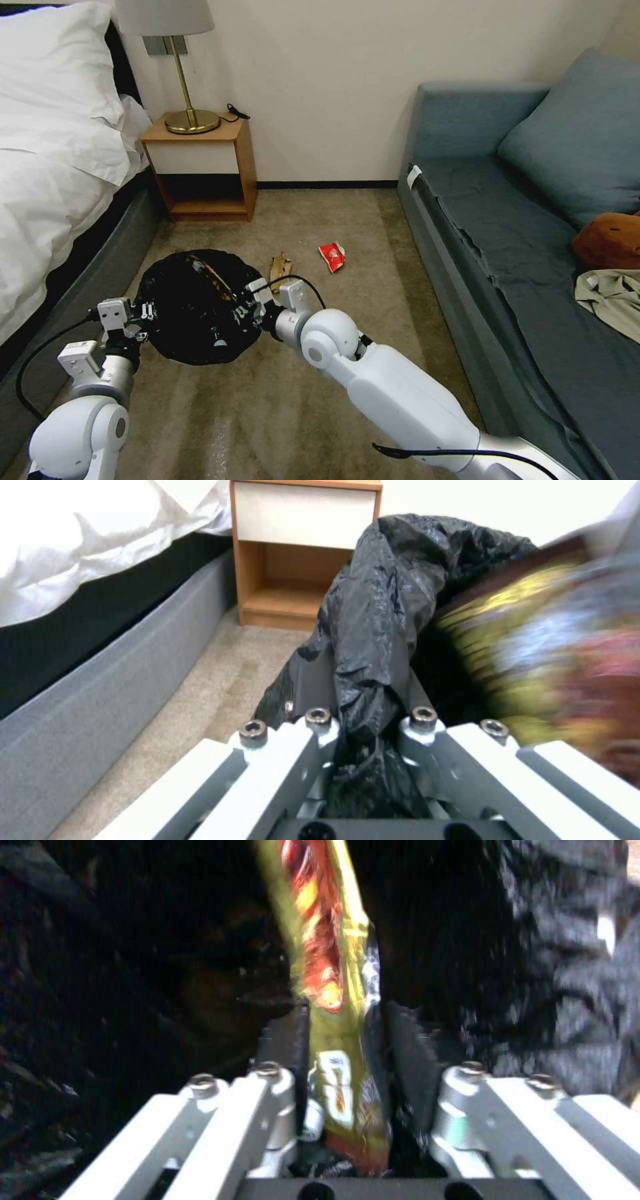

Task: Pick up the trash bin, then pick up the garbage on the floor and place it into the trash bin.

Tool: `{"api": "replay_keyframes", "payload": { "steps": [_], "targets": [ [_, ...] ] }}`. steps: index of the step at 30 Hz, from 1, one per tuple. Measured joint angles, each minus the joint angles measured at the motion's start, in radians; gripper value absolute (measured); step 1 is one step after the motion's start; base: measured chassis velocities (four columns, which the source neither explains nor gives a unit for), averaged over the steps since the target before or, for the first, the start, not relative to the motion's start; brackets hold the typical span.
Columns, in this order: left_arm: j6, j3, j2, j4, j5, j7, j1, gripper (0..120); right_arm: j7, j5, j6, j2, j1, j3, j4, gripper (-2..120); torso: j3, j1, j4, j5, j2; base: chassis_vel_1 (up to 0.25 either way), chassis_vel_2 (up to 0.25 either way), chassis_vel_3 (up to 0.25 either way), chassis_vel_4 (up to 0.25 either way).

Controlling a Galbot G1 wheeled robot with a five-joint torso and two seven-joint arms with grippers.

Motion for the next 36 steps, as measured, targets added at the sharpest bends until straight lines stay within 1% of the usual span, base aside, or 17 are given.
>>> {"api": "replay_keyframes", "payload": {
  "steps": [1,2,3,4,5,7,9,12,13,15,17,23,26,29,30,32,36],
  "targets": [
    [0.002,0.004,-0.003,0.001,0.002,0.000,-0.004,4,0.001,-0.009,0.007,-0.004,-0.006,0.001,0.009,39,0.000,0.000,0.0000,0.0000,0.000,0.000,0.000,0.000,0.000],
    [0.002,0.004,-0.003,0.001,0.002,0.000,-0.004,4,0.001,-0.009,0.007,-0.004,-0.006,0.001,0.009,39,0.000,0.000,0.0000,0.0000,0.000,0.000,0.000,0.000,0.000],
    [0.003,0.009,-0.006,0.002,0.004,-0.001,-0.009,4,0.001,-0.018,0.012,-0.010,-0.013,0.003,0.028,47,0.000,0.000,0.0000,0.0001,0.000,0.000,0.000,0.000,0.000],
    [0.003,0.009,-0.006,0.002,0.004,-0.001,-0.009,4,0.001,-0.018,0.012,-0.010,-0.013,0.003,0.028,47,0.000,0.000,0.0000,0.0001,0.000,0.000,0.000,0.000,0.000],
    [0.003,0.011,-0.009,0.003,0.007,-0.002,-0.011,4,0.002,-0.021,0.017,-0.015,-0.021,0.006,0.049,54,0.000,0.000,-0.0001,0.0001,0.000,0.000,0.000,0.000,0.000],
    [0.003,0.012,-0.011,0.003,0.008,-0.003,-0.011,4,0.004,-0.021,0.020,-0.018,-0.024,0.009,0.059,57,0.000,0.000,0.0000,0.0001,0.000,0.000,0.000,0.000,0.000],
    [0.004,0.013,-0.015,0.003,0.009,-0.005,-0.012,4,0.020,-0.018,0.037,-0.029,-0.035,0.030,0.094,71,0.000,0.000,0.0000,0.0001,0.000,0.000,0.000,0.000,0.000],
    [0.004,0.010,-0.016,0.003,0.010,-0.005,-0.012,4,0.024,-0.017,0.044,-0.033,-0.038,0.046,0.107,76,0.000,0.000,0.0000,0.0001,0.000,0.000,0.000,0.000,0.000],
    [0.004,0.006,-0.018,0.000,0.010,-0.005,-0.009,4,0.031,-0.016,0.049,-0.037,-0.041,0.074,0.123,82,0.000,0.000,0.0000,0.0001,0.000,0.000,0.000,0.000,0.000],
    [0.004,0.005,-0.018,-0.003,0.011,-0.006,-0.008,4,0.035,-0.015,0.050,-0.037,-0.043,0.087,0.127,85,0.000,0.000,0.0000,0.0001,0.000,0.000,0.000,0.000,0.000],
    [0.004,0.002,-0.023,-0.015,0.011,-0.007,-0.005,4,0.060,-0.015,0.056,-0.038,-0.050,0.154,0.135,96,0.000,0.000,0.0000,0.0002,0.000,0.000,0.000,0.000,0.000],
    [0.004,-0.004,-0.033,-0.029,0.017,-0.006,0.003,4,0.089,-0.013,0.064,-0.051,-0.069,0.257,0.138,100,0.000,0.000,0.0000,0.0003,0.000,0.000,0.000,0.000,0.000],
    [0.000,-0.013,-0.049,-0.045,0.027,-0.005,0.023,4,0.092,-0.012,0.074,-0.083,-0.112,0.358,0.142,100,0.000,0.000,0.0000,0.0003,0.000,0.000,0.000,0.000,0.000],
    [-0.005,-0.015,-0.056,-0.053,0.031,-0.003,0.031,4,0.092,-0.015,0.080,-0.096,-0.132,0.387,0.140,100,0.000,0.000,-0.0002,0.0003,0.000,0.000,0.000,0.000,0.000],
    [-0.011,-0.016,-0.065,-0.071,0.035,0.001,0.046,4,0.092,-0.025,0.089,-0.111,-0.164,0.423,0.134,100,0.000,0.000,-0.0001,0.0002,0.000,0.000,0.000,0.000,0.000],
    [-0.013,-0.016,-0.068,-0.078,0.035,0.002,0.051,4,0.091,-0.029,0.092,-0.115,-0.174,0.432,0.132,100,0.000,0.000,-0.0001,0.0003,0.000,0.000,0.000,0.000,0.000],
    [-0.020,-0.020,-0.087,-0.111,0.042,0.005,0.073,4,0.084,-0.074,0.120,-0.125,-0.249,0.499,0.098,100,0.000,0.000,-0.0001,0.0004,0.000,0.000,0.000,0.000,0.000]
  ]
}}
